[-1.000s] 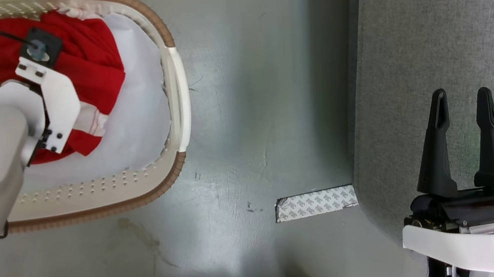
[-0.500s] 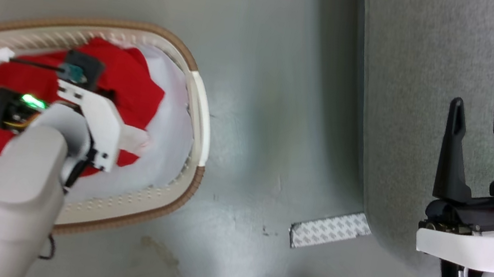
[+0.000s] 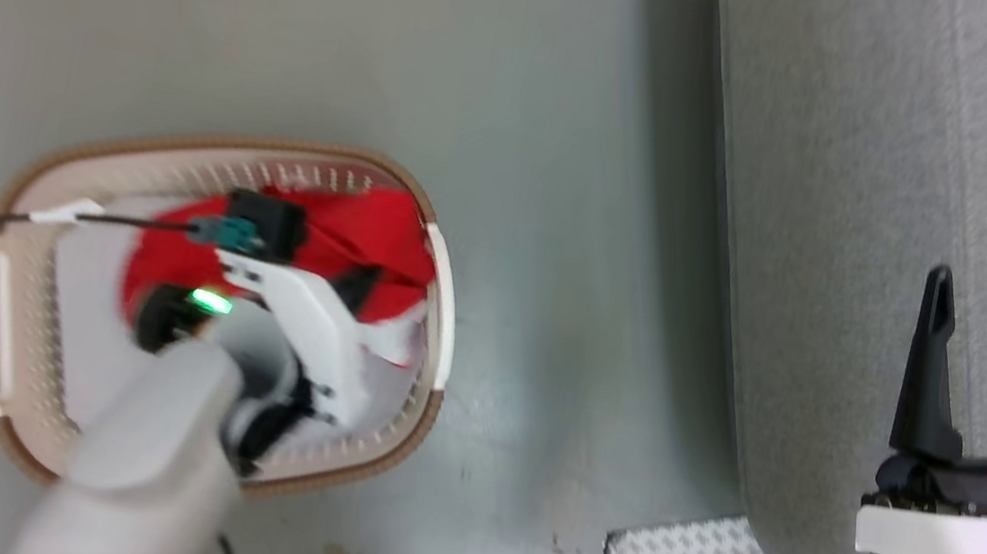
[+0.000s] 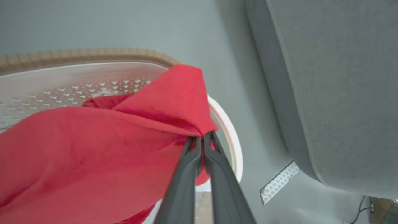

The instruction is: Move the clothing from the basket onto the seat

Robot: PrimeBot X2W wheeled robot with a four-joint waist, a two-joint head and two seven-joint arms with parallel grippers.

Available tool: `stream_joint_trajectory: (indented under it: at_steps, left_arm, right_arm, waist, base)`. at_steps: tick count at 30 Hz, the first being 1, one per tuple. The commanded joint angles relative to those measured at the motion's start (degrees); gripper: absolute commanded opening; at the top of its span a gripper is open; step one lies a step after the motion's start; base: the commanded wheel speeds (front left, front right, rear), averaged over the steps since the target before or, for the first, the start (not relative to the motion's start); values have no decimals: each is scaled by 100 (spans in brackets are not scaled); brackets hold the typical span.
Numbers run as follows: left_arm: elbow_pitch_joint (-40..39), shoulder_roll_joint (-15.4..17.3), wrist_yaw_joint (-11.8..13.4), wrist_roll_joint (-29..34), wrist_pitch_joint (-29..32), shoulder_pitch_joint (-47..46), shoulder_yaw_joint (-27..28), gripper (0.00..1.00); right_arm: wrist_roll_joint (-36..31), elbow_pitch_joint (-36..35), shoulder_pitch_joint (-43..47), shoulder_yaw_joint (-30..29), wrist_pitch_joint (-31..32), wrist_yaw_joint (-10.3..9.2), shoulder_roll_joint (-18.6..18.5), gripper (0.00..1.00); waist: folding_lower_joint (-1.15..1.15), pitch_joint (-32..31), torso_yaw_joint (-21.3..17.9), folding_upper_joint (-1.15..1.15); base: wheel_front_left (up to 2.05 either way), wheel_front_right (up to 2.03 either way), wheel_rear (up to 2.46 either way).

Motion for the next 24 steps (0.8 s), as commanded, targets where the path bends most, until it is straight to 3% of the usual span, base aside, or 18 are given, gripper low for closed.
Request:
stream_joint_trajectory:
  at_steps: [1, 12, 24]
  left_arm:
    - [-279, -50, -24, -350, 33, 175, -207, 0]
    - [-2011, 331, -23, -2131, -351, 933, -970, 0]
    - [-3307, 345, -24, -3281, -940, 1336, -963, 0]
  right_arm:
    - [-81, 36, 101, -51, 5, -9, -4, 100]
    - [-261, 202, 699, -277, 5, -9, -4, 100]
    - [-456, 293, 1221, -343, 5, -9, -4, 100]
  waist:
    - [1, -314, 102, -1]
    - [1, -1421, 194, -1]
    - [1, -2532, 81, -1]
  base:
    - [0, 0, 0]
    - [0, 0, 0]
    - [0, 0, 0]
